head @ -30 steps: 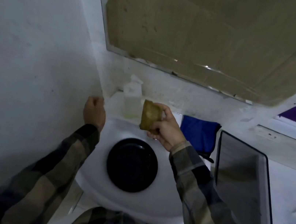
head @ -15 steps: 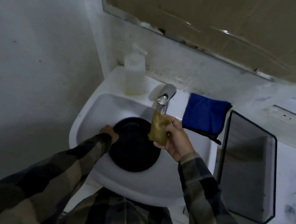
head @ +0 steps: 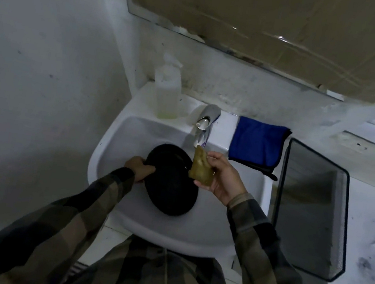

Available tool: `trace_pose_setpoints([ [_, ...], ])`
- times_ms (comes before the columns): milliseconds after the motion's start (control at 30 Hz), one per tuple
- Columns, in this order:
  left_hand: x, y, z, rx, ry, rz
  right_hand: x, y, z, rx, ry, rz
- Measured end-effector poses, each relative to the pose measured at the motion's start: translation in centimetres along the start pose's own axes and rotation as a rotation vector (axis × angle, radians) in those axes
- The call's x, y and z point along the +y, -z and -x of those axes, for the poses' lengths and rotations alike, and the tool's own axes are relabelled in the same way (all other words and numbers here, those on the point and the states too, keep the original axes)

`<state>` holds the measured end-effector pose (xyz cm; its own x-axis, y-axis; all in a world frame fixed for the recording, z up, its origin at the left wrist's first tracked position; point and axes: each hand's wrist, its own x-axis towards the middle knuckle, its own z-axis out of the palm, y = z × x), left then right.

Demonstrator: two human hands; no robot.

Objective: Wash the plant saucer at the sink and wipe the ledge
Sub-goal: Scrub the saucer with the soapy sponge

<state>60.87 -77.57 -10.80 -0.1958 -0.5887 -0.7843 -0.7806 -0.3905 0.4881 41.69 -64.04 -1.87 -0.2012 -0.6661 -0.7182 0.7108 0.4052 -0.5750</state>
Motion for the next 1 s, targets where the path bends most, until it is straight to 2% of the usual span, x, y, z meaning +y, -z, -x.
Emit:
trace_pose_setpoints([
  [233, 0.4, 1.8, 7.7, -0.064, 0.056, 0.396, -0.6, 0.9, 2.0, -0.097, -0.017, -0.056],
  [367, -0.5, 2.6, 11.2, -0.111, 0.044, 0.587, -0.7, 1.2, 2.5, -0.097, -0.025, -0.150],
  [533, -0.1, 3.3, 14.4, -0.119, -0.014, 0.684, -1.3, 0.7, 3.3, -0.076, -0.009, -0.088],
  [633, 1.0, 3.0, 15.9, -0.016, -0.130, 0.554, -1.8, 0.7, 3.4, 0.027, 0.105, 0.082],
  [700, 1.5, 2.8, 16.6, 0.117, -0.275, 0.280, -2.1, 0.9, 3.1, 0.108, 0.153, 0.179],
  [800, 2.1, 2.6, 17.0, 0.301, -0.472, -0.083, -2.2, 1.3, 2.9, 0.138, 0.160, 0.207],
  [1000, 2.9, 1.5, 17.6, 0.470, -0.593, -0.306, -1.6, 1.4, 2.7, 0.163, 0.139, 0.149],
])
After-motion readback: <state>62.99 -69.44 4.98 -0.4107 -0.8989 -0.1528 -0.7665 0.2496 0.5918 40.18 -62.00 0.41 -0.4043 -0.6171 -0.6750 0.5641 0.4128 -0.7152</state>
